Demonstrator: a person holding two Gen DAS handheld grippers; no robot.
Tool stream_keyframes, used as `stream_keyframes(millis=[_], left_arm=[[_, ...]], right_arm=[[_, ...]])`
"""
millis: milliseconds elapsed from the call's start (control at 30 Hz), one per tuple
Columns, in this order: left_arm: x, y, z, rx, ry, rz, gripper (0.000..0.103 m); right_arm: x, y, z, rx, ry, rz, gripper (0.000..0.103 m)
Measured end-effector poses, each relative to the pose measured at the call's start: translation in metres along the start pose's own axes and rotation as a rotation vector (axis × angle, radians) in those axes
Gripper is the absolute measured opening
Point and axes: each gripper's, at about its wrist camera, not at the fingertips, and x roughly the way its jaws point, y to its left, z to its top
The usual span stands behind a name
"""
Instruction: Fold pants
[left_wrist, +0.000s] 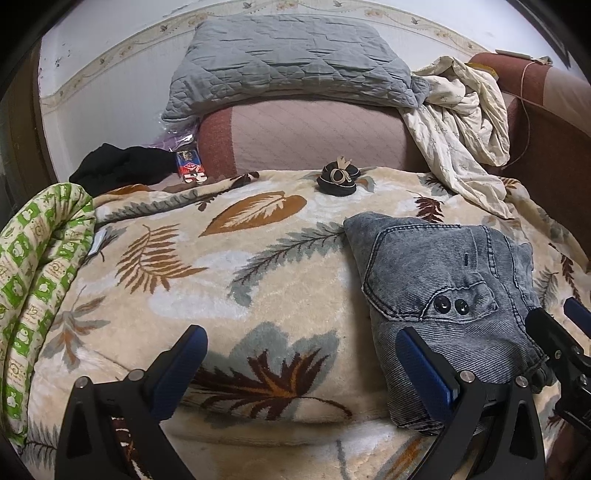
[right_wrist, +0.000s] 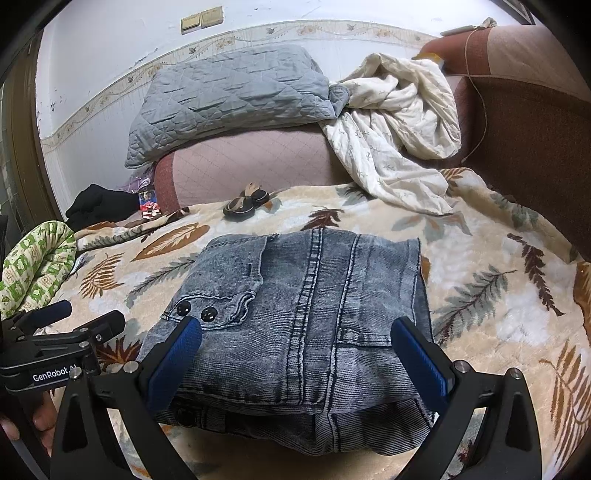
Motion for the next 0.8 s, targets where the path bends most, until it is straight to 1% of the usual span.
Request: stream_keyframes(millis=[233, 367, 500, 633, 800], left_arm=[[0.001, 0.001, 0.0, -0.014, 0.017, -0.017, 0.103], [0.0, 0.003, -0.001, -0.016, 0.011, -0.014, 0.103], [-0.001, 0.005, 0.0, -0.021, 0.012, -0.015, 0.103], [-0.005, 0.005, 0.002, -0.03, 0.012, -0.02, 0.103], [-0.012, 0.007, 0.008, -0.071, 0.023, -0.031, 0.103]], right_arm=[[-0.006, -0.002, 0.006, 0.011, -0.008, -0.005, 0.102], [-0.018, -0.003, 0.011, 0.005, -0.04, -0.021, 0.102], [-0.022, -0.005, 0.013, 0.007, -0.028, -0.031, 0.102], [-0.036, -0.005, 0.015, -0.016, -0.049, -0.061, 0.102], [-0.045, -0.008, 0.017, -0.018, -0.046, -0.083, 0.102]])
